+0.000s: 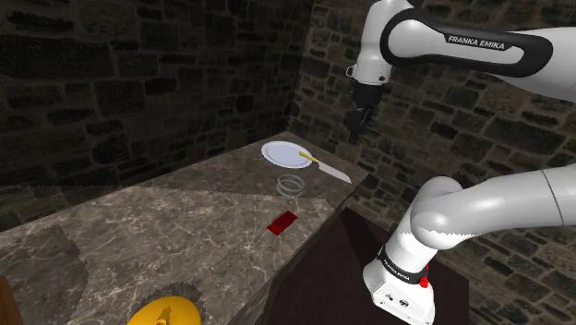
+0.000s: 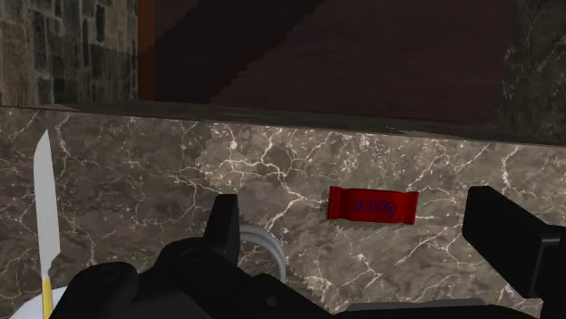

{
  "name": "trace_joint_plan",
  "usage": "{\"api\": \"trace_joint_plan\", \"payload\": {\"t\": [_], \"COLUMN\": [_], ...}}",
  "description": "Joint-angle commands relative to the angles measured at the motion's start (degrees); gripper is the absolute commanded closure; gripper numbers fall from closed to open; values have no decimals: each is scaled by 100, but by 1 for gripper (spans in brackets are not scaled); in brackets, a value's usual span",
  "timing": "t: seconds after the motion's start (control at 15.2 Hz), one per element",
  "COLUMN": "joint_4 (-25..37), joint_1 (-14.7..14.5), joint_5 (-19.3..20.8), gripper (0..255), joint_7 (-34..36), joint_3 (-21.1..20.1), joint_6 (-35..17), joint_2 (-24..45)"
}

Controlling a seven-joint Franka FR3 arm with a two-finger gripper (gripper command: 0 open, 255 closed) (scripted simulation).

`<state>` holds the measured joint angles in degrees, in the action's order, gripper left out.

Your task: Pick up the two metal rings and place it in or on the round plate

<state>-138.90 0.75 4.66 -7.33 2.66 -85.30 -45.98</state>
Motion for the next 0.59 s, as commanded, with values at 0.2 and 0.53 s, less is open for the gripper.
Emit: {"api": "trace_joint_plan", "payload": {"t": [0.2,0.53], "joint_4": [-286,-598], "joint_1": [-2,-7], "joint_5": [11,32], "gripper": [0,0], "joint_7": [50,128], "joint_3": [21,58], "joint_6": [-644,-1733], "joint_2": [337,1081]}}
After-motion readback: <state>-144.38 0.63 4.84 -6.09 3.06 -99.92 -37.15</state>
